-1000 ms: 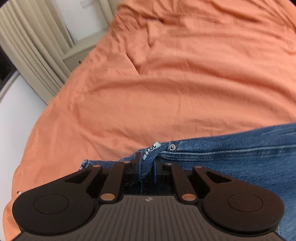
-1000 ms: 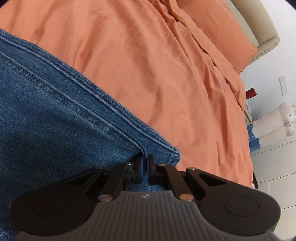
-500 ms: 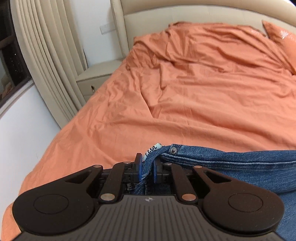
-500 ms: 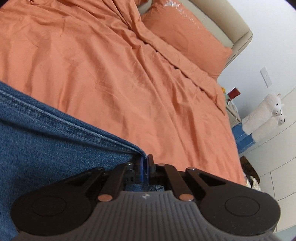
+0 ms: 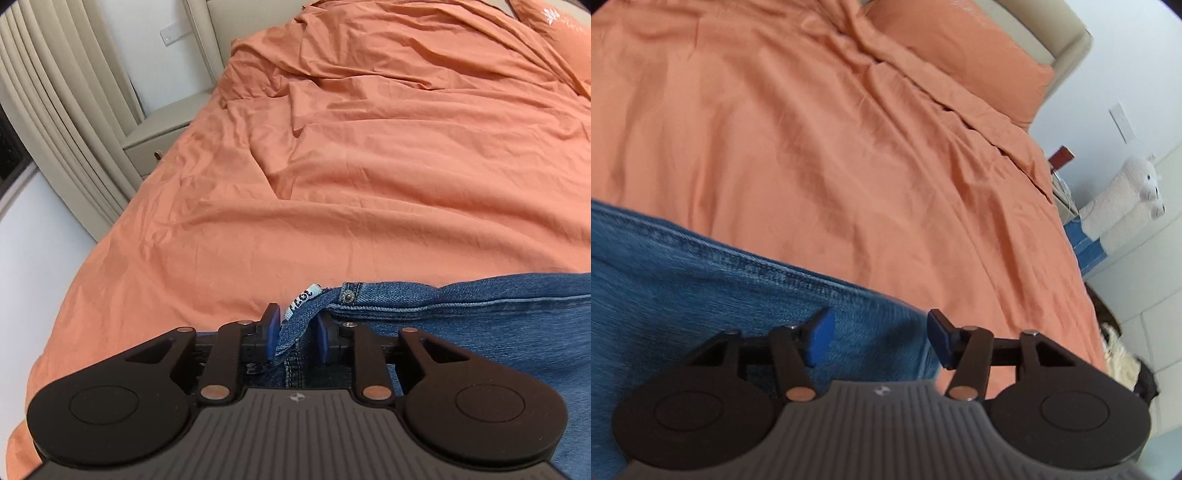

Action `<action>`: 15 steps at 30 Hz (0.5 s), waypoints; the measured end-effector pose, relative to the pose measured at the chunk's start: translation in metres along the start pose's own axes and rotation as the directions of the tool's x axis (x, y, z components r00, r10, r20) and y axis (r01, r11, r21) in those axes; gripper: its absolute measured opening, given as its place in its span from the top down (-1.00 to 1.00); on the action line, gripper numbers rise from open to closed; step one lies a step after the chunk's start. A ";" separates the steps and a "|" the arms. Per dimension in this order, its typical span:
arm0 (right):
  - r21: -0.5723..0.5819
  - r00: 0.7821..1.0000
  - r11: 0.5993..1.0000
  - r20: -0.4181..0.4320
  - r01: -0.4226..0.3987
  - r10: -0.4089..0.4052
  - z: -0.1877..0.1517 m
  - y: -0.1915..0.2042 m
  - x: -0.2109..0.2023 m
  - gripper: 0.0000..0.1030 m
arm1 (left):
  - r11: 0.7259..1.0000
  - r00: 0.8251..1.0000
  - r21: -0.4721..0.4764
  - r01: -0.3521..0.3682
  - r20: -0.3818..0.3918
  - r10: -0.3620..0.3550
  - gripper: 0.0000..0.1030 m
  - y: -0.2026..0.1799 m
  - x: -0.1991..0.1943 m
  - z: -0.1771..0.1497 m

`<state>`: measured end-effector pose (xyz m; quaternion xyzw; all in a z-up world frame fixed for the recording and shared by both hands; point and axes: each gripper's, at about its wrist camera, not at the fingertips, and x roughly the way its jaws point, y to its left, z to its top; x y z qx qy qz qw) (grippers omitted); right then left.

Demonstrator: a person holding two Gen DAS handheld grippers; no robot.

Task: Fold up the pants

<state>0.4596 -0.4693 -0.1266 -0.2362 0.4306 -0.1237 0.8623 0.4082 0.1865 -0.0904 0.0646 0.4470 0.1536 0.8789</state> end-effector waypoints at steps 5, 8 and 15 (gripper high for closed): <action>0.078 0.992 0.990 0.061 -0.116 0.111 -0.009 0.002 -0.044 -0.04 | 0.997 0.997 -0.046 0.068 -0.025 -0.070 0.43 0.013 -0.008 0.003; 0.053 0.979 0.980 0.084 -0.192 0.187 -0.018 0.026 -0.075 -0.05 | 0.982 0.984 -0.112 0.149 -0.085 -0.159 0.43 0.030 -0.008 0.008; -0.018 0.944 0.951 0.119 -0.307 0.307 -0.042 0.075 -0.141 -0.07 | 0.944 0.926 -0.175 0.279 -0.213 -0.313 0.39 0.057 -0.018 0.021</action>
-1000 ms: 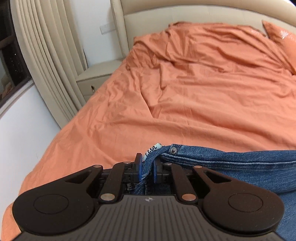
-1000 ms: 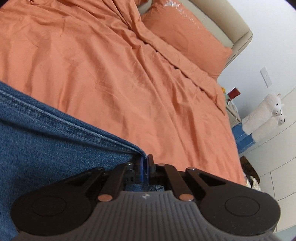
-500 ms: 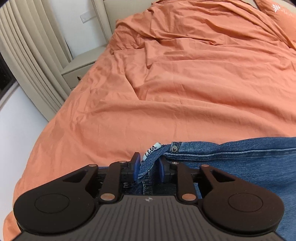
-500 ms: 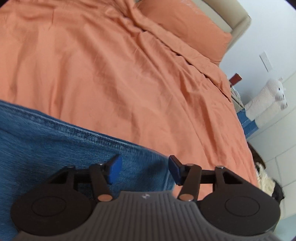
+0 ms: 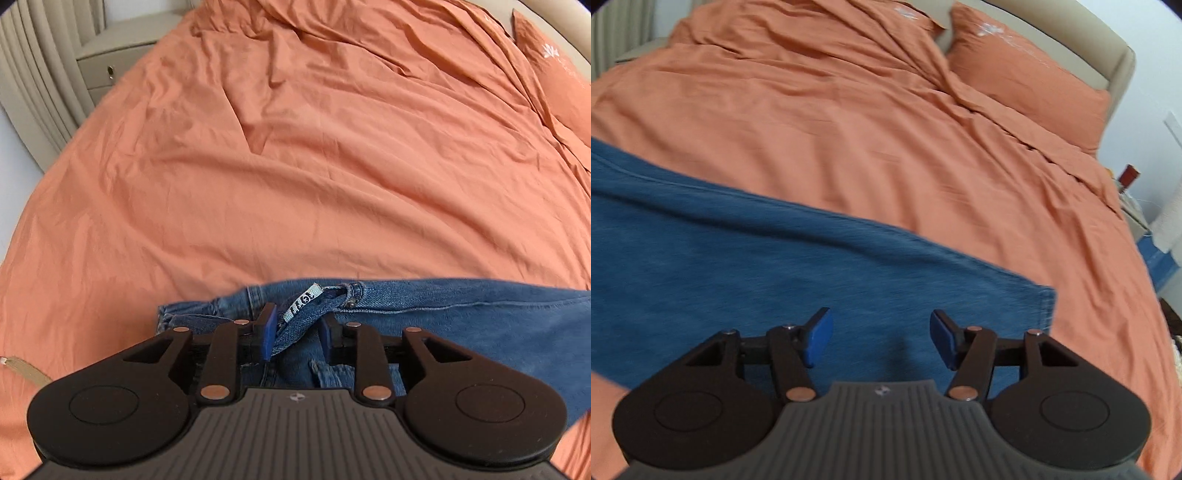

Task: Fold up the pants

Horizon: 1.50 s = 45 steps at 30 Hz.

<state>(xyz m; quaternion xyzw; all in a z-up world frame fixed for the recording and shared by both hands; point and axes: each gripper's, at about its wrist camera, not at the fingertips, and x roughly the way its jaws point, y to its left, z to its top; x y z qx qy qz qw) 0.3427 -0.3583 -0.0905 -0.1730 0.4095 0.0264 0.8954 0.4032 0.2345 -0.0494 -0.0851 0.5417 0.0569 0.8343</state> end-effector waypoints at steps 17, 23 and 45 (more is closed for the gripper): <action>0.159 1.000 0.987 0.009 -0.005 0.004 -0.041 0.011 -0.080 -0.02 | 0.969 0.990 0.241 -0.059 0.140 0.025 -0.27 -0.028 -0.047 -0.031; 0.460 1.000 0.888 0.005 0.002 -0.005 -0.083 -0.041 -0.087 0.30 | 0.980 0.982 0.192 -0.055 0.186 0.019 0.14 -0.014 -0.045 -0.088; 0.965 0.992 0.230 0.127 -0.125 0.007 -0.168 -0.217 0.027 0.54 | 0.962 0.961 -0.039 -0.271 0.036 0.273 0.42 -0.003 0.040 -0.102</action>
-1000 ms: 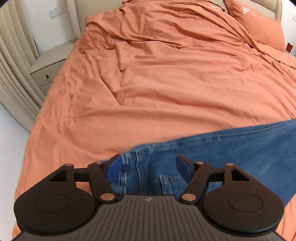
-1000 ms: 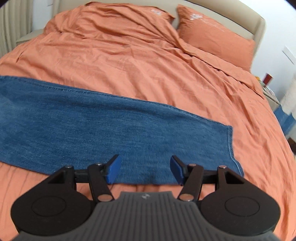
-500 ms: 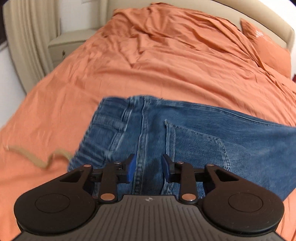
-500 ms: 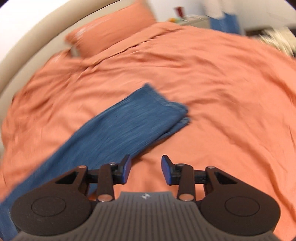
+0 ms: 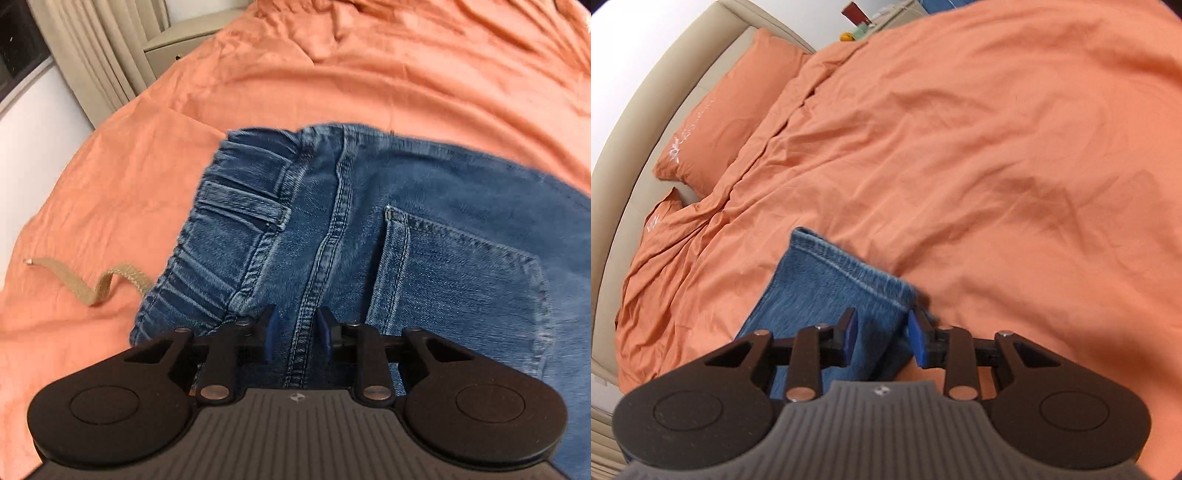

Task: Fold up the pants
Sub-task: 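Grasp the leg hems with the right gripper and lift them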

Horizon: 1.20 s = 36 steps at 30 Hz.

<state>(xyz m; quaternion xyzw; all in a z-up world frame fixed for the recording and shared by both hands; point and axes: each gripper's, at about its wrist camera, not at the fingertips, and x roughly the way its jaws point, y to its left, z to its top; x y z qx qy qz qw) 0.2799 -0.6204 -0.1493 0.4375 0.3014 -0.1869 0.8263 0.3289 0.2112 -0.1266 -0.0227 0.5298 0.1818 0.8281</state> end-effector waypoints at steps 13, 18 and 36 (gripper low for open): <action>-0.121 0.999 0.992 -0.028 -0.039 0.035 0.013 0.011 -0.007 0.93 | 1.000 0.998 0.013 -0.026 -0.065 0.027 0.42 -0.006 0.016 0.009; -0.013 0.998 0.998 0.012 -0.068 0.068 0.007 -0.020 -0.024 0.49 | 0.999 0.997 0.020 -0.031 -0.067 0.032 0.42 -0.007 0.018 0.011; -0.260 0.996 0.963 0.043 -0.067 0.081 0.016 0.027 -0.026 1.00 | 0.999 0.997 0.034 -0.024 -0.072 0.027 0.42 -0.008 0.021 0.013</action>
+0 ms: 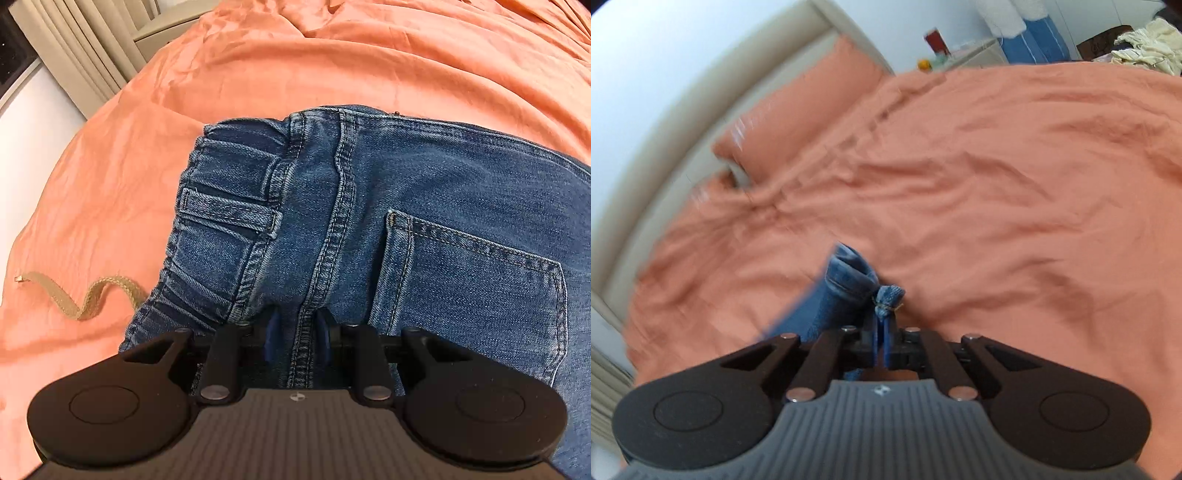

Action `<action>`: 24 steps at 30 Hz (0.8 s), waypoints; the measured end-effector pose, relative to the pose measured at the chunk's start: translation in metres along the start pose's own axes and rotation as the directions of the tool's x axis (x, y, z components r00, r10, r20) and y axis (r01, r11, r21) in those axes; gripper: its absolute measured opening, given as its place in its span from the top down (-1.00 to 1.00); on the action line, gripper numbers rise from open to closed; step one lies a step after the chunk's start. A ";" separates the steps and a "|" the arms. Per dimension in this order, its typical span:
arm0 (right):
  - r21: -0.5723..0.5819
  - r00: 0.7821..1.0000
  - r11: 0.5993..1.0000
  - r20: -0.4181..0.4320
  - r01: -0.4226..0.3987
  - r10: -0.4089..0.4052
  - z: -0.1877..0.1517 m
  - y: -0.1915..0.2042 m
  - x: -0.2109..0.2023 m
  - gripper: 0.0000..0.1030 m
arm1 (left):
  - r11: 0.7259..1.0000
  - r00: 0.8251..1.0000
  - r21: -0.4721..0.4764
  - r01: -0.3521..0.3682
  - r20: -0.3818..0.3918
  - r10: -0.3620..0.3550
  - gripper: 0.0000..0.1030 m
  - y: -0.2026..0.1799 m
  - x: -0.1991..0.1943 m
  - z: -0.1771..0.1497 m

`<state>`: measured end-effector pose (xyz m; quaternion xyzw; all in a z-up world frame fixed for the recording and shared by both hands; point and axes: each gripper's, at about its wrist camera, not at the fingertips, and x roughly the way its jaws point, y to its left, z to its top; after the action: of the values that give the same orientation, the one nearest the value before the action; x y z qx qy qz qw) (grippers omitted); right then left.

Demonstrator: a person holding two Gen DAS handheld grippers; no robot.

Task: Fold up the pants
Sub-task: 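Grasp the leg hems with the right gripper and lift them, then carry the hems with the right gripper over the jeans toward the waistband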

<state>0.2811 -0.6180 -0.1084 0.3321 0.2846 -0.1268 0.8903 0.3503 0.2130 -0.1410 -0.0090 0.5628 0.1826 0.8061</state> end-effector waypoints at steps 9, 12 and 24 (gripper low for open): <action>0.132 0.994 0.989 -0.101 0.061 -0.048 -0.026 -0.043 0.035 1.00 | 1.000 1.000 0.008 0.004 0.009 -0.004 0.40 -0.001 -0.007 -0.001; 0.154 0.995 0.986 -0.087 0.061 -0.048 -0.020 -0.047 0.013 0.65 | 0.999 0.998 0.001 0.037 0.047 -0.037 0.30 0.006 -0.024 -0.002; 0.366 0.982 0.920 -0.070 -0.137 0.174 -0.048 -0.051 -0.014 0.09 | 0.935 0.928 0.222 0.278 0.190 -0.321 0.30 -0.088 -0.135 0.017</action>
<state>0.2284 -0.6241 -0.1560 0.5170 0.2739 -0.0886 0.8062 0.3519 0.0963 -0.0290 0.0027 0.4754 0.0021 0.8798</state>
